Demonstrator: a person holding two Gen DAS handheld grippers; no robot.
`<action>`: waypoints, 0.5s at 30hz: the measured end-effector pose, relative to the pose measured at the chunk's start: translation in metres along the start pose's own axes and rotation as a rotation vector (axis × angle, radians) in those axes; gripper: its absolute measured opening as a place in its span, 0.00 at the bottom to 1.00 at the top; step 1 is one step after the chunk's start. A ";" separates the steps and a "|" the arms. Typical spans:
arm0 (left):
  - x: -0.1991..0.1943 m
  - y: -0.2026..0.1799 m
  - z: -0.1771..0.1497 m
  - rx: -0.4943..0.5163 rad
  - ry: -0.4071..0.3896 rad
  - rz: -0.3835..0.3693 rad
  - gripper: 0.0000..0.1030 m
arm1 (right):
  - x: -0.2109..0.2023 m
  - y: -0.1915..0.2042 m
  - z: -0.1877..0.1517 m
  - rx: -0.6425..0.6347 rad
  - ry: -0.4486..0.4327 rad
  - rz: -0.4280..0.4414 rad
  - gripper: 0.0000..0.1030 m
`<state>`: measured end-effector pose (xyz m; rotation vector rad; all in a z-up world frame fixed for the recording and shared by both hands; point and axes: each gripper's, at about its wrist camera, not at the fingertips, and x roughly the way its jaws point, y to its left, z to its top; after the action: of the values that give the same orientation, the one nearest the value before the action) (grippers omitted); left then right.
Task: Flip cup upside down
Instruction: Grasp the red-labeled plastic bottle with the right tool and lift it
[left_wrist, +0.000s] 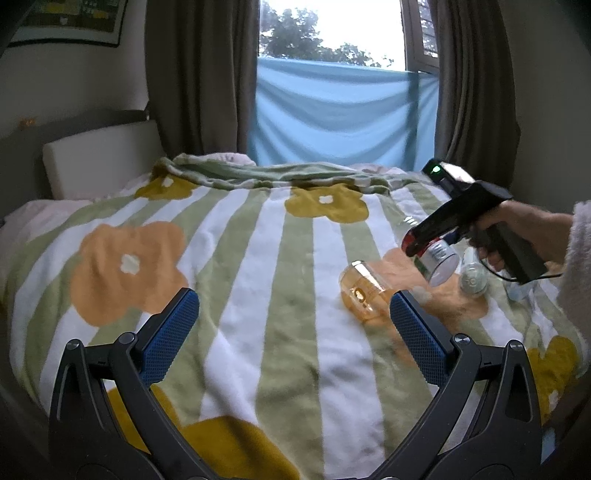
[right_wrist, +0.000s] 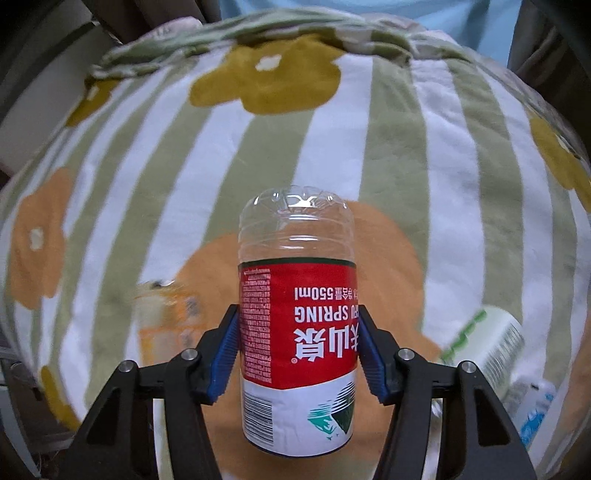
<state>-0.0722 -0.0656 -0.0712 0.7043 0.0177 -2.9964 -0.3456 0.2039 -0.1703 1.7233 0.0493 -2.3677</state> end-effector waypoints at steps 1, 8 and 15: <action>-0.003 0.000 0.000 0.001 -0.004 -0.003 1.00 | -0.012 -0.001 -0.008 -0.003 -0.007 0.011 0.53; -0.026 -0.009 0.003 -0.005 -0.033 -0.043 1.00 | -0.061 0.023 -0.077 -0.015 -0.024 0.016 0.53; -0.041 -0.019 0.000 0.022 -0.043 -0.069 1.00 | -0.055 0.033 -0.138 -0.004 -0.075 0.080 0.53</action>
<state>-0.0365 -0.0440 -0.0527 0.6550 0.0072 -3.0817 -0.1943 0.2006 -0.1589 1.6022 -0.0257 -2.3696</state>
